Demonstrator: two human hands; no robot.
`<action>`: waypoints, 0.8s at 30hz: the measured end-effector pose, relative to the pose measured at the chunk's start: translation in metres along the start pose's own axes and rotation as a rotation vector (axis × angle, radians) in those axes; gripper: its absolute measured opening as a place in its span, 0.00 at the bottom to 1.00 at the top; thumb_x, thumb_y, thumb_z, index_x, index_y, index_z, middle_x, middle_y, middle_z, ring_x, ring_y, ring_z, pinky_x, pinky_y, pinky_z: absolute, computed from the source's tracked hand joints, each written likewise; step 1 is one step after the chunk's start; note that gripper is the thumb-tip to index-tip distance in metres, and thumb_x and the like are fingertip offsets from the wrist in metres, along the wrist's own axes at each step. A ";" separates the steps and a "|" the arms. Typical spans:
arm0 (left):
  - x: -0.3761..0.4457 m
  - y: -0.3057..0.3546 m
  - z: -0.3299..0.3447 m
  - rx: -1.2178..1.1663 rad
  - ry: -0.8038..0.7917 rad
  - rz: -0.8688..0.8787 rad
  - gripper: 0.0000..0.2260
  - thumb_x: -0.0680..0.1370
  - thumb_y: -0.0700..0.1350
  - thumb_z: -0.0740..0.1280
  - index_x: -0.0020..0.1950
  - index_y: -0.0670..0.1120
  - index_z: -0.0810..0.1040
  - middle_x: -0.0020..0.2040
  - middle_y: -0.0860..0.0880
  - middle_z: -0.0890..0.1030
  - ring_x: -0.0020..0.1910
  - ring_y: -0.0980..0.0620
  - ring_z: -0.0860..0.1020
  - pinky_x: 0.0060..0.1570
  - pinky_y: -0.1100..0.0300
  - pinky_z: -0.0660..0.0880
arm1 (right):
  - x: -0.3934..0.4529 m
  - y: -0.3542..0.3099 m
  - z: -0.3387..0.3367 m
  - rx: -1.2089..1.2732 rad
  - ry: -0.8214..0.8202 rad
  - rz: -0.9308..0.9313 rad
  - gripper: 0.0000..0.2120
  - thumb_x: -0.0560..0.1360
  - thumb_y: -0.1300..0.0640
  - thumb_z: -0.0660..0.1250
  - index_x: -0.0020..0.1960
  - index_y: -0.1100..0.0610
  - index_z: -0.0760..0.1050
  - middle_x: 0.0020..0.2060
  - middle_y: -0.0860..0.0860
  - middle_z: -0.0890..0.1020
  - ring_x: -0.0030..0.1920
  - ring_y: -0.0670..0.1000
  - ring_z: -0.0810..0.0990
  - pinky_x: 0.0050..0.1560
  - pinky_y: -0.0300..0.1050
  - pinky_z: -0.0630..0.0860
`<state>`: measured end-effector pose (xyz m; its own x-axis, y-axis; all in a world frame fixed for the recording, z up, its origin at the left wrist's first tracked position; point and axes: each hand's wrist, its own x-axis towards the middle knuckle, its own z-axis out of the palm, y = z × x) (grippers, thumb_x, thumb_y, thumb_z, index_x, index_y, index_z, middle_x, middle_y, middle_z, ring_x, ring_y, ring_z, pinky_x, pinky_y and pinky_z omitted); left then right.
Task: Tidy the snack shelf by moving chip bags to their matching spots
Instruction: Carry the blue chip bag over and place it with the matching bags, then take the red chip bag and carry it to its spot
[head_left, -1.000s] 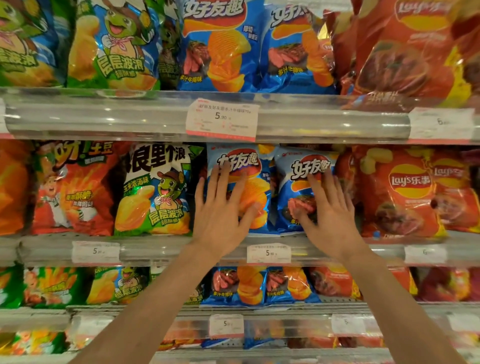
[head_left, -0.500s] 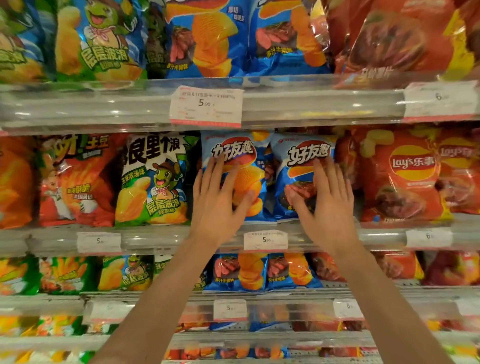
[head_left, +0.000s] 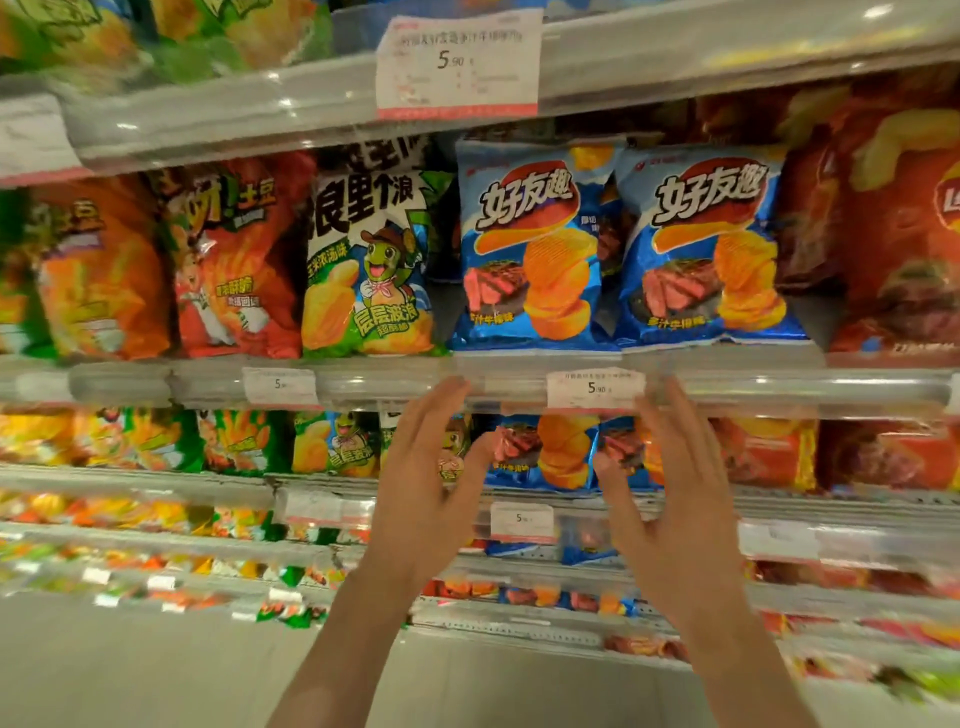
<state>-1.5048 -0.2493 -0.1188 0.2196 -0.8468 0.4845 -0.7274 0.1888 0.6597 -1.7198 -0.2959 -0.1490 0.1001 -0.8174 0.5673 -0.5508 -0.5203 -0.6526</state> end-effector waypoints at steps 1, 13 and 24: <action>-0.004 -0.006 -0.002 -0.024 -0.015 -0.025 0.21 0.82 0.55 0.63 0.75 0.53 0.71 0.74 0.57 0.72 0.74 0.62 0.68 0.72 0.60 0.69 | -0.006 -0.004 0.003 0.008 -0.017 0.029 0.27 0.82 0.46 0.65 0.77 0.55 0.68 0.80 0.52 0.63 0.79 0.50 0.63 0.74 0.43 0.67; -0.023 -0.109 -0.088 -0.275 -0.273 -0.154 0.19 0.83 0.50 0.66 0.72 0.65 0.69 0.64 0.61 0.79 0.58 0.64 0.78 0.44 0.72 0.77 | -0.065 -0.091 0.093 -0.008 -0.057 0.422 0.27 0.75 0.34 0.59 0.71 0.43 0.70 0.55 0.42 0.83 0.50 0.43 0.83 0.51 0.48 0.81; -0.007 -0.187 -0.219 -0.261 -0.159 -0.176 0.18 0.82 0.52 0.67 0.71 0.60 0.72 0.59 0.64 0.79 0.54 0.67 0.78 0.48 0.67 0.77 | -0.052 -0.211 0.190 0.060 -0.103 0.423 0.22 0.79 0.44 0.65 0.72 0.46 0.71 0.49 0.39 0.82 0.48 0.37 0.80 0.45 0.32 0.76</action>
<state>-1.2281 -0.1699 -0.1204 0.2080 -0.9405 0.2686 -0.4926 0.1365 0.8595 -1.4519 -0.1909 -0.1360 -0.0408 -0.9804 0.1927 -0.5126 -0.1450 -0.8463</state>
